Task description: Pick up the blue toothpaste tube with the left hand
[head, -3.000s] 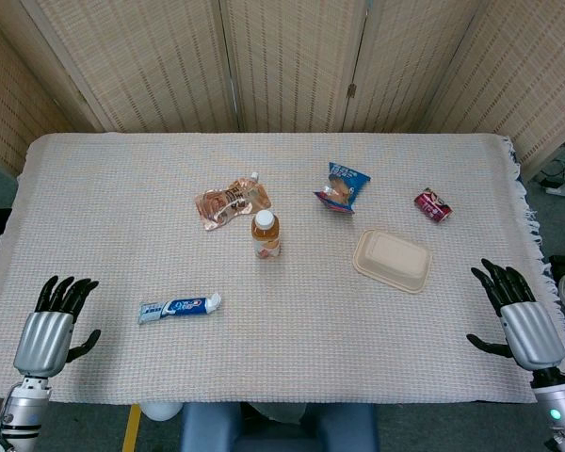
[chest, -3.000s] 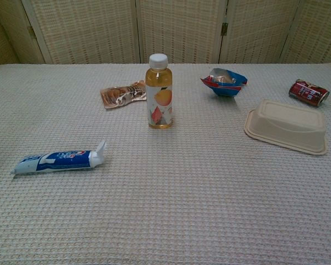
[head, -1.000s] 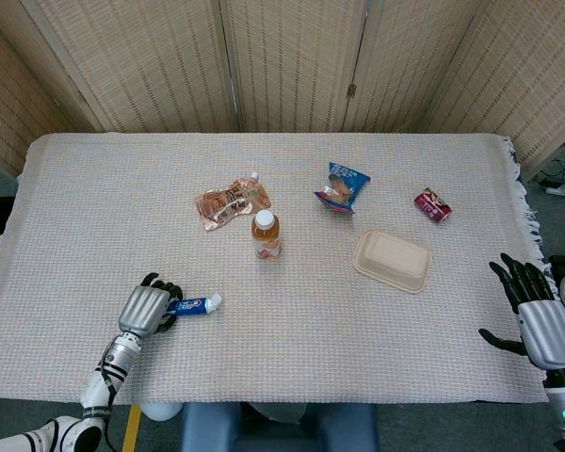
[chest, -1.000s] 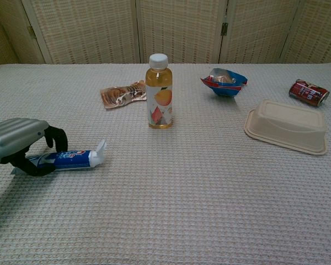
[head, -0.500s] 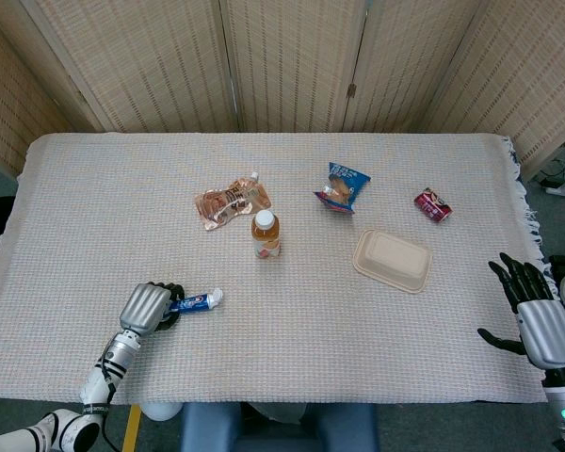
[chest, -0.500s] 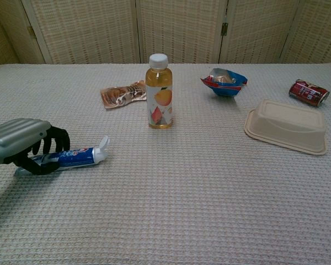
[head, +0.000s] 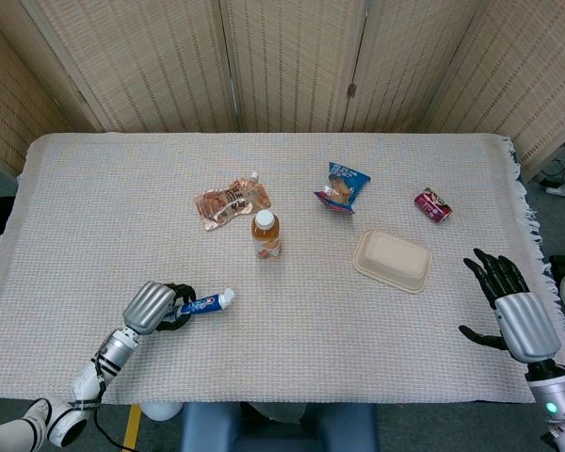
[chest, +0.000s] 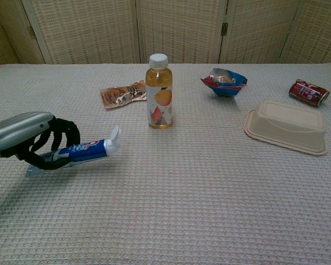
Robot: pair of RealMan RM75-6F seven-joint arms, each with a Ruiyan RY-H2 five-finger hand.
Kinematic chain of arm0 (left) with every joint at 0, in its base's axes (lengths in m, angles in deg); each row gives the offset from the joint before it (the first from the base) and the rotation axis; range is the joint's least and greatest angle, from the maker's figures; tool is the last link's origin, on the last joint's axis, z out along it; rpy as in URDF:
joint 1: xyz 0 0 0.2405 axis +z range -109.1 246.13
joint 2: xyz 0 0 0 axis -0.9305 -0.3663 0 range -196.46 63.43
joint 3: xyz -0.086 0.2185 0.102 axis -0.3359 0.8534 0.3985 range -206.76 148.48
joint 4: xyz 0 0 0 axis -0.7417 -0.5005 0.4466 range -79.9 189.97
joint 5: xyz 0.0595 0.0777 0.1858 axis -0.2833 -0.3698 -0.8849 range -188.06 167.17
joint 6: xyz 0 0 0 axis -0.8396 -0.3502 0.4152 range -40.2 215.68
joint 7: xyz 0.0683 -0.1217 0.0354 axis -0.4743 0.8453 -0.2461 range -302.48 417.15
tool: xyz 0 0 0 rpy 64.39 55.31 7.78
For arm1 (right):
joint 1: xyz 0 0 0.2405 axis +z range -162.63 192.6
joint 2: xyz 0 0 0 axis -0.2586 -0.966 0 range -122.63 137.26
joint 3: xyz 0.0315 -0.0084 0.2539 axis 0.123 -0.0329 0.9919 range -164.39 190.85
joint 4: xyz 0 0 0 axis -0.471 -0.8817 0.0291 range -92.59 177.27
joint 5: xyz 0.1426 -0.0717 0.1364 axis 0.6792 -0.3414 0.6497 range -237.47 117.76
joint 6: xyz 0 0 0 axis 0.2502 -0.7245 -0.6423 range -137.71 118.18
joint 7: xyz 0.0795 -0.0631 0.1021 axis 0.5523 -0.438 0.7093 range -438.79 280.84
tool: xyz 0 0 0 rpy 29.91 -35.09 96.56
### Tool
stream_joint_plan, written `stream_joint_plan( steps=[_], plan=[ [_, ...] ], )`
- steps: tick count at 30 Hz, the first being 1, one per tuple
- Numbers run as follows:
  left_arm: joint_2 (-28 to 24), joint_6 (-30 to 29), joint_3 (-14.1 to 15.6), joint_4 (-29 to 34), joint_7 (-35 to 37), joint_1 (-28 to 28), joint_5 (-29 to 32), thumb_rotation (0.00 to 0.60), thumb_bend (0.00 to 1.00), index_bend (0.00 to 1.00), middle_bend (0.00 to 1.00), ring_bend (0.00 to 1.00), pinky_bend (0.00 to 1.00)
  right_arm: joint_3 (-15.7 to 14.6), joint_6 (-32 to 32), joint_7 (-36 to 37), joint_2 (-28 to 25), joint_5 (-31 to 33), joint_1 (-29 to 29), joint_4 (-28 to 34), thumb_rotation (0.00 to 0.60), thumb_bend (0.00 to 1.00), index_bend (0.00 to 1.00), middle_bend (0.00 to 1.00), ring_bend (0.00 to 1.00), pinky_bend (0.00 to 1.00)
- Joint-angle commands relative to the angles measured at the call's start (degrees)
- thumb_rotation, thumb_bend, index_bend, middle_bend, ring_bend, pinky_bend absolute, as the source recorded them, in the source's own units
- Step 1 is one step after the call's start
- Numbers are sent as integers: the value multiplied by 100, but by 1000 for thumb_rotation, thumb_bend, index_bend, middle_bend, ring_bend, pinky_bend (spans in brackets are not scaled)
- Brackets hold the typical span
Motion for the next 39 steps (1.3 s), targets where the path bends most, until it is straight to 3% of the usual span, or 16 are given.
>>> stream_joint_plan(
  steps=[1,11,17,24,39],
  plan=[
    [-222,-289,6,337,197,-147,-264,600,797,770,805,739,796,54,218,150,-27,-278,322,228,600,82,81,66,62,0],
    [-886,-175,-135,1975,-50,-459,-361,600,816,770,805,739,797,314,1387,-50,115,-627,1469,1087,600,83,269,81,56,0],
    [-1013,79,-191,2567,-359,-553,-200,600,819,770,805,739,796,493,2121,-204,292,-368,2057,1527,600,82,292,81,38,0],
    [-1035,265,-237,2901,-628,-595,-11,600,822,770,805,739,796,614,2551,-247,357,-196,2494,1807,600,82,295,80,32,0],
    [-1021,327,-278,3076,-619,-608,119,600,827,770,805,739,797,616,2943,-392,780,61,3032,1783,600,82,295,80,28,0]
  ],
)
